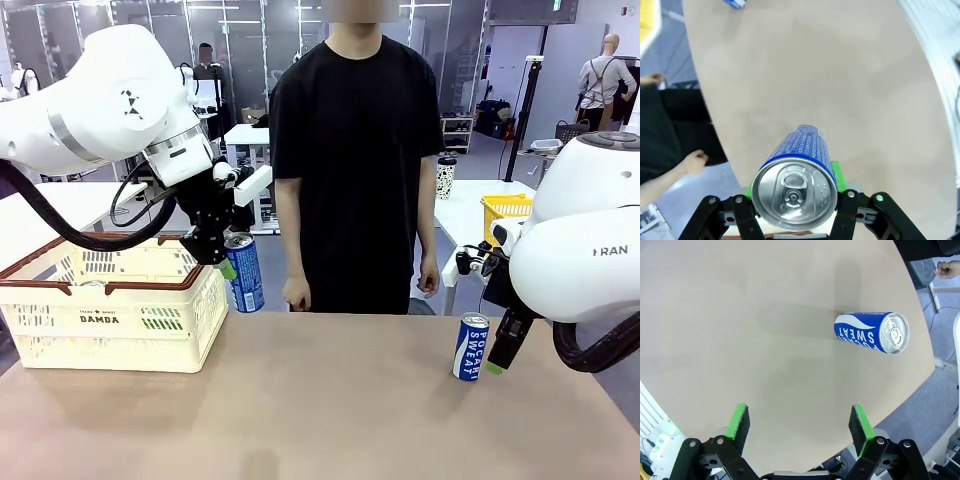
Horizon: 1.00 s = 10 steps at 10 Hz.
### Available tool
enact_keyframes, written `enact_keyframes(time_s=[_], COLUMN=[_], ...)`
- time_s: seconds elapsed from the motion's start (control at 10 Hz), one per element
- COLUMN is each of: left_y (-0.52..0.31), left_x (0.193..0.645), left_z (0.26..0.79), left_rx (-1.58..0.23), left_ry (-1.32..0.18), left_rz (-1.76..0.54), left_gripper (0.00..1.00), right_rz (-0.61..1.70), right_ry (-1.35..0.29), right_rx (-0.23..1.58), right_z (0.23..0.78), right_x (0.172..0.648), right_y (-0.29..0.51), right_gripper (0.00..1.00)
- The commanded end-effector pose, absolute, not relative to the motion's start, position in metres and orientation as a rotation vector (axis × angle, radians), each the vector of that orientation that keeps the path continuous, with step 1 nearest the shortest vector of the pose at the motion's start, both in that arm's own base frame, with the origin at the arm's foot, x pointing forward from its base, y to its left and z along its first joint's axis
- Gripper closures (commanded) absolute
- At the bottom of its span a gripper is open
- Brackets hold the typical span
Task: Place the drinks into the Shopping basket.
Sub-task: Pick up one drink and place it into the Shopping basket.
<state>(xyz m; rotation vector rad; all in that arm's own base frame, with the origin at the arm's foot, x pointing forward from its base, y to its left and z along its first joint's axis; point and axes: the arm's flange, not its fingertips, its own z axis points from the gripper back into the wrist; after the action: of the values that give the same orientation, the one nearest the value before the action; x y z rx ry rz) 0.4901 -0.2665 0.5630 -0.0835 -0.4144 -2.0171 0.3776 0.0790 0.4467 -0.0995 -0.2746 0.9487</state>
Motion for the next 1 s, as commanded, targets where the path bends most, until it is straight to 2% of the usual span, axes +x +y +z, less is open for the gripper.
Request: enact_keyframes(time_s=[0.0, 0.3, 0.5, 0.9], left_y=[-0.250, -0.202, -0.167, -0.091], left_x=[0.505, 0.521, 0.530, 0.548], left_z=[0.584, 0.619, 0.632, 0.628], left_rx=[0.061, 0.152, 0.168, 0.165], left_ry=[-0.466, -0.500, -0.466, -0.432], left_rz=[-1.955, -1.795, -1.681, -1.504], left_gripper=[0.42, 0.42, 0.42, 0.42], right_rz=[0.947, 0.947, 0.947, 0.947], right_ry=[-0.274, -0.274, -0.274, -0.274], right_rx=[-0.099, -0.099, -0.099, -0.099], right_z=[0.447, 0.447, 0.447, 0.447], right_x=[0.378, 0.378, 0.378, 0.378], right_y=[0.079, 0.079, 0.079, 0.079], right_gripper=[0.00, 0.00, 0.00, 0.00])
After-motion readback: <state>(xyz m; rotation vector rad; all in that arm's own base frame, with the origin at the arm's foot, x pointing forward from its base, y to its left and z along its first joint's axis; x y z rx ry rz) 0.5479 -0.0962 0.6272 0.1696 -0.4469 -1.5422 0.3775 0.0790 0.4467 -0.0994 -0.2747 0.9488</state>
